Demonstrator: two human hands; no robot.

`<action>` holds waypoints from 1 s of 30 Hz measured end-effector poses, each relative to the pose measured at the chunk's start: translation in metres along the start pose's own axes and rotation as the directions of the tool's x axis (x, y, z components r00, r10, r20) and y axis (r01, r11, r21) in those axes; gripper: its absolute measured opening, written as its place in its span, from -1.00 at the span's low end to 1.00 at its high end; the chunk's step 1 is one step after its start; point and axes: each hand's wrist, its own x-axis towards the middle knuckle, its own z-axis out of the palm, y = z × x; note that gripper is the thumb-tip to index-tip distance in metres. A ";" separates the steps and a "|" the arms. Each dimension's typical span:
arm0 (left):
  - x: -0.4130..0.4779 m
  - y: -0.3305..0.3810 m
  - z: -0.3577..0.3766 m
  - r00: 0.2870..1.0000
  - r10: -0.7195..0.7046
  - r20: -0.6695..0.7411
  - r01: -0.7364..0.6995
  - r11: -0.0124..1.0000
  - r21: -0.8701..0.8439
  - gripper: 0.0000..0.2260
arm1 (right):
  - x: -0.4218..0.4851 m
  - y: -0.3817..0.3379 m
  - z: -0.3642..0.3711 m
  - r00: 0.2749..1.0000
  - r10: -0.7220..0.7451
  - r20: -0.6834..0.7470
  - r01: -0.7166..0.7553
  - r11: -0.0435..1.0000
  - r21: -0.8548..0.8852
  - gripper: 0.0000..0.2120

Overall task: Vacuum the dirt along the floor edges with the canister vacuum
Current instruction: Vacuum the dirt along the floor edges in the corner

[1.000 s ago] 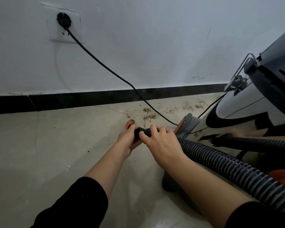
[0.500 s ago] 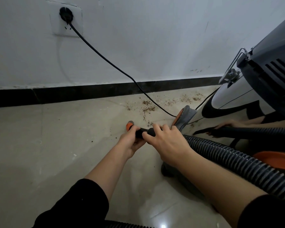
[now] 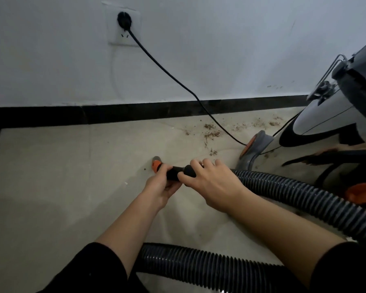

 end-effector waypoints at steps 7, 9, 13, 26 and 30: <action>-0.013 -0.006 -0.020 0.994 0.041 -0.101 -0.048 0.996 -0.070 -0.86 | -0.001 -0.014 -0.008 0.997 -0.061 -0.038 0.060 0.998 -0.017 -0.39; -0.015 -0.009 -0.020 0.992 0.043 -0.116 -0.052 0.996 -0.077 -0.84 | -0.003 -0.015 -0.009 0.997 -0.067 -0.034 0.067 0.998 -0.016 -0.40; -0.020 -0.010 -0.014 0.999 0.015 -0.051 -0.018 0.998 -0.057 -0.89 | -0.011 -0.009 -0.009 0.999 -0.050 -0.007 0.050 0.999 -0.019 -0.40; -0.008 -0.007 0.049 0.970 -0.154 0.187 0.115 0.972 0.205 -0.83 | -0.034 0.019 0.006 0.983 0.150 0.110 -0.145 0.988 -0.048 -0.44; 0.002 -0.007 0.071 0.965 -0.167 0.203 0.112 0.960 0.257 -0.87 | -0.034 0.028 0.010 0.965 0.224 0.139 -0.219 0.975 -0.046 -0.51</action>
